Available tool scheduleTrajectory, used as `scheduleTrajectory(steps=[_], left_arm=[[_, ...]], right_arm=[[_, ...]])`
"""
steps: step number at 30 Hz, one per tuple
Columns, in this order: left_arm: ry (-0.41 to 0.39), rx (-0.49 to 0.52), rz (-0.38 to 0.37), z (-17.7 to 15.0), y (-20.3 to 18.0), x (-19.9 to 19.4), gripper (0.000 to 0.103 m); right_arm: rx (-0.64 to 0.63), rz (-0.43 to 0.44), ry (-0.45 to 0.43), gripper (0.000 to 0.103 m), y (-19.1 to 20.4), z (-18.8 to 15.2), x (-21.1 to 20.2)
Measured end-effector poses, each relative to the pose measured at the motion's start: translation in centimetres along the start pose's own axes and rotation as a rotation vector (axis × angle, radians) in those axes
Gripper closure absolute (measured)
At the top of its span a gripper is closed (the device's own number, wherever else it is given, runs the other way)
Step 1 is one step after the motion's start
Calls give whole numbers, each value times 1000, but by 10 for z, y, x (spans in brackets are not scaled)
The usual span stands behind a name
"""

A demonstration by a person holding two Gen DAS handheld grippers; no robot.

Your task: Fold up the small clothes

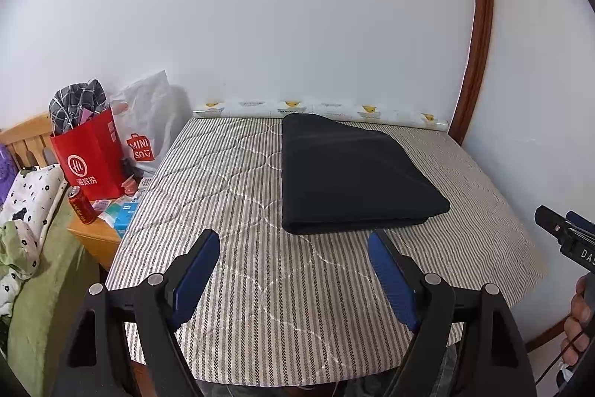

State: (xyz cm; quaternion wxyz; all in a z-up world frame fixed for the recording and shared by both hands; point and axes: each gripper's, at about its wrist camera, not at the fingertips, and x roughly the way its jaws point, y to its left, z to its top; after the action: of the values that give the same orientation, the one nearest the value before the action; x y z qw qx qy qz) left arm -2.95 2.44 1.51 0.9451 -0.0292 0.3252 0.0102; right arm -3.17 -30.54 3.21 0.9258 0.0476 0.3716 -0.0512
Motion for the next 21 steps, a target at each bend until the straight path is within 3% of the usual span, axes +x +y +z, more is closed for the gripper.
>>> scheduleTrajectory(steps=[21], left_arm=[[2, 7, -1, 1, -7, -1, 22]], right_arm=[[12, 10, 4, 2, -8, -1, 1]])
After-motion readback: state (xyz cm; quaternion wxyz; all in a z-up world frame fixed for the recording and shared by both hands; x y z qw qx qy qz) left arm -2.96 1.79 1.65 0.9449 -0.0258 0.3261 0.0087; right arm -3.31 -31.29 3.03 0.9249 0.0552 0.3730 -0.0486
